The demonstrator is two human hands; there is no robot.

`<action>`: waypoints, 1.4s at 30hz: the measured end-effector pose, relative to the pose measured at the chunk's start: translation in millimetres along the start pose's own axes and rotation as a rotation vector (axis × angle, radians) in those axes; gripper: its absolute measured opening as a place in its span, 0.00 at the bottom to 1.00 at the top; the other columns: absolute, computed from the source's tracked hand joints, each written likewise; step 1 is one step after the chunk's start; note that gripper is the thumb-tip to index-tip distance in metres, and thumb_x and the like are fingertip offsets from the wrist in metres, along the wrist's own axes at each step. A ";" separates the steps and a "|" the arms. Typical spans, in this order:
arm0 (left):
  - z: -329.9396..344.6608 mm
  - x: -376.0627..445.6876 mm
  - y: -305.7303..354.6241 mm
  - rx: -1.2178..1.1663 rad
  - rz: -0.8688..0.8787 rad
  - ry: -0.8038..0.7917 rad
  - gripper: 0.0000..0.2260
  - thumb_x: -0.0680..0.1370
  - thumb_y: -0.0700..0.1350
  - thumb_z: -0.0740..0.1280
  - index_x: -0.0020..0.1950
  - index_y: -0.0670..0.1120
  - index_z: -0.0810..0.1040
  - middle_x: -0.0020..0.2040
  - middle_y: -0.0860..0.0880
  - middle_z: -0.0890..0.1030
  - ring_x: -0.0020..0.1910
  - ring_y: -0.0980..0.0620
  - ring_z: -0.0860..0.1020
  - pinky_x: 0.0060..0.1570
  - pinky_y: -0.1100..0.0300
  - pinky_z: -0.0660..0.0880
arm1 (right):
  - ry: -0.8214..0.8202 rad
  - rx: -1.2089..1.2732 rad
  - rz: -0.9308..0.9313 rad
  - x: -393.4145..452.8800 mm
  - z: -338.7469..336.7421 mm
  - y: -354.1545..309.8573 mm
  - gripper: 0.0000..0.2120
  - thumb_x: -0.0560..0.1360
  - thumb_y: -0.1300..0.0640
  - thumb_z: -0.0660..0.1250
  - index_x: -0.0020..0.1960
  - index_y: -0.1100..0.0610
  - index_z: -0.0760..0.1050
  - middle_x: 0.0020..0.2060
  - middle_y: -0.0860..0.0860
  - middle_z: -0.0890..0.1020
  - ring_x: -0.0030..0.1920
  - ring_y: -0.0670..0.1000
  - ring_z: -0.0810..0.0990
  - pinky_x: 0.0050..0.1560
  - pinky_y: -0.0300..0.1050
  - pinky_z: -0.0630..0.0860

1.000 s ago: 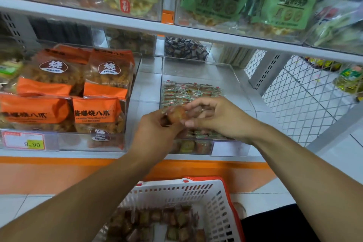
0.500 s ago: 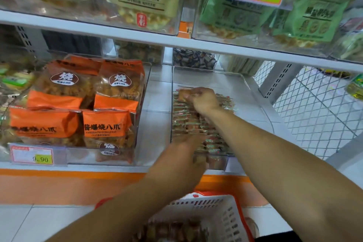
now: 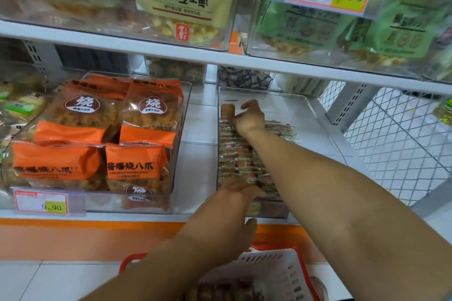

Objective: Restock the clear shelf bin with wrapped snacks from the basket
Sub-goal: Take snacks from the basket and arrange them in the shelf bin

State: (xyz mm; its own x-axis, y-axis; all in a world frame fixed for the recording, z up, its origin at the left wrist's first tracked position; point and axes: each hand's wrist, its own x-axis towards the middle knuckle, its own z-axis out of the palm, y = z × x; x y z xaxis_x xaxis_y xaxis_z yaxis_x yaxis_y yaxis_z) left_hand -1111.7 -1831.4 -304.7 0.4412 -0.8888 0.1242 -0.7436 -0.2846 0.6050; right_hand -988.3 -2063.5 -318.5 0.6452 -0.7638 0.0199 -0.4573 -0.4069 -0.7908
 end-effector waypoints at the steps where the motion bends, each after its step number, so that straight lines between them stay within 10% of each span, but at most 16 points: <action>1: -0.8 -1.9 -0.2 -0.001 0.012 0.015 0.21 0.78 0.47 0.69 0.70 0.59 0.72 0.67 0.59 0.72 0.67 0.58 0.69 0.66 0.64 0.67 | -0.003 0.003 0.006 -0.3 -0.3 -0.8 0.20 0.73 0.50 0.72 0.58 0.54 0.66 0.45 0.53 0.81 0.44 0.53 0.79 0.42 0.44 0.72; 8: -10.3 -17.0 4.1 0.050 0.096 0.125 0.17 0.74 0.43 0.73 0.62 0.55 0.79 0.62 0.56 0.78 0.59 0.61 0.69 0.55 0.74 0.64 | -0.065 -0.117 -0.026 -12.1 -18.5 -0.8 0.20 0.71 0.55 0.76 0.59 0.55 0.72 0.55 0.55 0.79 0.53 0.55 0.80 0.52 0.45 0.78; 14: -17.8 -32.3 11.2 0.033 0.105 0.187 0.07 0.73 0.41 0.74 0.49 0.51 0.81 0.46 0.55 0.80 0.48 0.56 0.76 0.47 0.63 0.73 | 0.005 0.028 -0.090 -61.0 -43.9 -18.0 0.04 0.75 0.62 0.71 0.49 0.56 0.80 0.48 0.50 0.82 0.53 0.52 0.81 0.54 0.38 0.76; 17: -6.6 -47.3 -0.3 0.032 -0.019 -0.024 0.07 0.73 0.45 0.74 0.47 0.54 0.79 0.40 0.59 0.79 0.38 0.61 0.75 0.38 0.63 0.72 | 0.147 0.362 -0.356 -122.6 -50.7 -37.3 0.06 0.73 0.67 0.67 0.47 0.57 0.78 0.40 0.46 0.80 0.45 0.47 0.80 0.48 0.39 0.78; 22: 52.9 -96.4 -52.7 0.286 -0.252 -0.655 0.13 0.76 0.47 0.69 0.60 0.50 0.77 0.58 0.48 0.81 0.55 0.46 0.80 0.46 0.61 0.72 | 0.128 0.490 -0.830 -258.3 -17.8 17.8 0.05 0.74 0.66 0.67 0.43 0.58 0.73 0.37 0.47 0.77 0.35 0.46 0.76 0.38 0.40 0.73; 25: 88.3 -137.7 -92.4 0.279 -0.379 -0.862 0.15 0.79 0.45 0.67 0.65 0.42 0.77 0.65 0.43 0.78 0.63 0.43 0.77 0.56 0.61 0.72 | -0.152 0.154 -0.603 -311.3 25.6 102.0 0.02 0.75 0.63 0.67 0.44 0.59 0.75 0.40 0.52 0.78 0.38 0.51 0.76 0.40 0.44 0.73; 30: 124.0 -178.8 -138.3 0.281 -0.418 -1.028 0.20 0.75 0.47 0.72 0.67 0.45 0.76 0.65 0.44 0.77 0.62 0.43 0.77 0.63 0.50 0.74 | -1.073 -0.468 -0.058 -363.0 57.3 262.1 0.17 0.77 0.52 0.67 0.64 0.56 0.75 0.59 0.57 0.79 0.60 0.59 0.78 0.61 0.55 0.75; 36: 196.1 -218.2 -147.7 0.250 -0.439 -0.971 0.31 0.78 0.52 0.69 0.78 0.48 0.62 0.76 0.42 0.67 0.70 0.40 0.70 0.67 0.47 0.69 | -1.094 -0.232 0.439 -382.3 69.9 312.2 0.42 0.75 0.53 0.72 0.80 0.52 0.50 0.77 0.57 0.61 0.74 0.60 0.65 0.73 0.52 0.64; 42: 247.5 -227.0 -158.6 0.392 -0.404 -0.926 0.42 0.76 0.59 0.67 0.82 0.51 0.48 0.80 0.41 0.56 0.77 0.35 0.56 0.73 0.39 0.59 | -1.181 -0.216 0.316 -362.3 100.8 322.3 0.38 0.72 0.46 0.75 0.76 0.54 0.64 0.71 0.55 0.70 0.70 0.60 0.70 0.69 0.58 0.69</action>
State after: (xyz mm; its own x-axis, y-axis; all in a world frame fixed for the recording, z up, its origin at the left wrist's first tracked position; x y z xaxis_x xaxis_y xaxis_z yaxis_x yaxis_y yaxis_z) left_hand -1218.3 -1673.4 -623.5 0.2611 -0.5830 -0.7694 -0.8097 -0.5662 0.1543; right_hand -1307.7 -1867.4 -642.2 0.5930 0.0302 -0.8047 -0.7121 -0.4467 -0.5416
